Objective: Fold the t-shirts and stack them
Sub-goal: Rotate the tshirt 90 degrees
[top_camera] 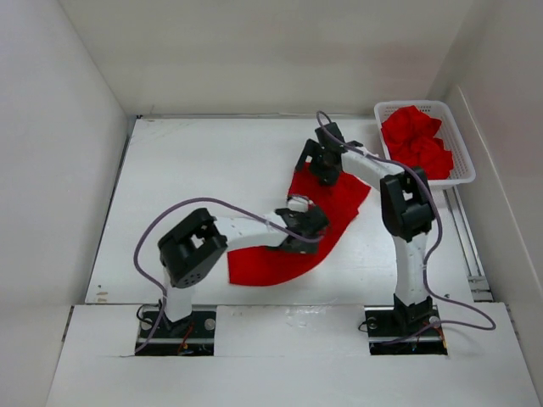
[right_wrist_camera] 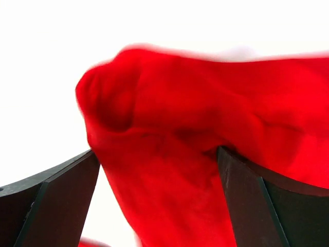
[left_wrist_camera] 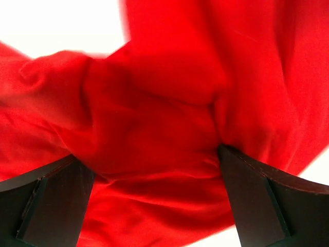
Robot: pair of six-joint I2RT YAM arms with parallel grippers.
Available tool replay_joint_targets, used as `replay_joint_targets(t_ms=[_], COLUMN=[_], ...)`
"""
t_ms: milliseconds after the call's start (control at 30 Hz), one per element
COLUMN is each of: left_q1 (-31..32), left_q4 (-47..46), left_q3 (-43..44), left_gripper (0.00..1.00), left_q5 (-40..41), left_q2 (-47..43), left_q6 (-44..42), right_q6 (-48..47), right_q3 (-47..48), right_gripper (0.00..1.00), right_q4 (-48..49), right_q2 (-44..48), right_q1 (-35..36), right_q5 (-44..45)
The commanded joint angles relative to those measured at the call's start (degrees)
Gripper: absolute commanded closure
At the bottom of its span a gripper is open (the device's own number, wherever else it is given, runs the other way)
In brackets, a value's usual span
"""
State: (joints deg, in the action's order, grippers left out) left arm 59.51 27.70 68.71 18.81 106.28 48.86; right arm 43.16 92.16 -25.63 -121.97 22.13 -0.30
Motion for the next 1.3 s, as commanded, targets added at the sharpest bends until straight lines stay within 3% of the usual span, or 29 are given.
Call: replay_joint_targets(t_ms=[0,133,267,467,567,667,833,1000,1267], left_q1=[5.8,5.2,5.2,2.7,-4.7,-16.5,-34.9,-42.4,-43.4], left_q4=[15.3,12.9,12.1,10.7,3.5,-3.2,-3.2,-3.2,-4.4], left_q3=[2.4,0.6,2.2,5.9,-0.9,-9.0,-12.1,-12.6,-12.0], left_gripper=[0.00,0.00,0.00,0.00,0.00,0.00,0.00,0.00,0.00], left_q5=[-8.8,-10.8,-10.3,-6.9,-13.7,-17.7,-17.2,-17.2,-17.8], left_q2=[5.3,-2.6,-9.9,-17.9,-22.9,-31.5,-39.4,-39.2,-35.5], left_q6=[7.2,7.9,6.5,2.3,-1.1,-4.1,-7.3,-9.7,-11.8], right_q6=[-0.6,0.1,-2.1,-5.7,-5.2,-3.6,1.4,6.7,5.9], right_q3=[8.8,18.4,17.7,13.1,8.7,3.0,-8.4,-15.4,-12.0], right_gripper=[0.00,0.00,0.00,0.00,0.00,0.00,0.00,0.00,0.00], right_q4=[-6.7,-9.5,-7.6,-6.3,-5.7,-5.7,-9.5,-10.8,-10.2], right_q2=[-7.1,-11.2,-8.7,2.6,8.6,14.2,19.6,19.7,9.3], right_q1=[-0.2,-0.8,-0.8,1.1,1.7,2.2,6.6,9.4,8.9], right_q5=[4.5,4.5,4.5,8.5,9.7,12.7,19.0,19.3,18.6])
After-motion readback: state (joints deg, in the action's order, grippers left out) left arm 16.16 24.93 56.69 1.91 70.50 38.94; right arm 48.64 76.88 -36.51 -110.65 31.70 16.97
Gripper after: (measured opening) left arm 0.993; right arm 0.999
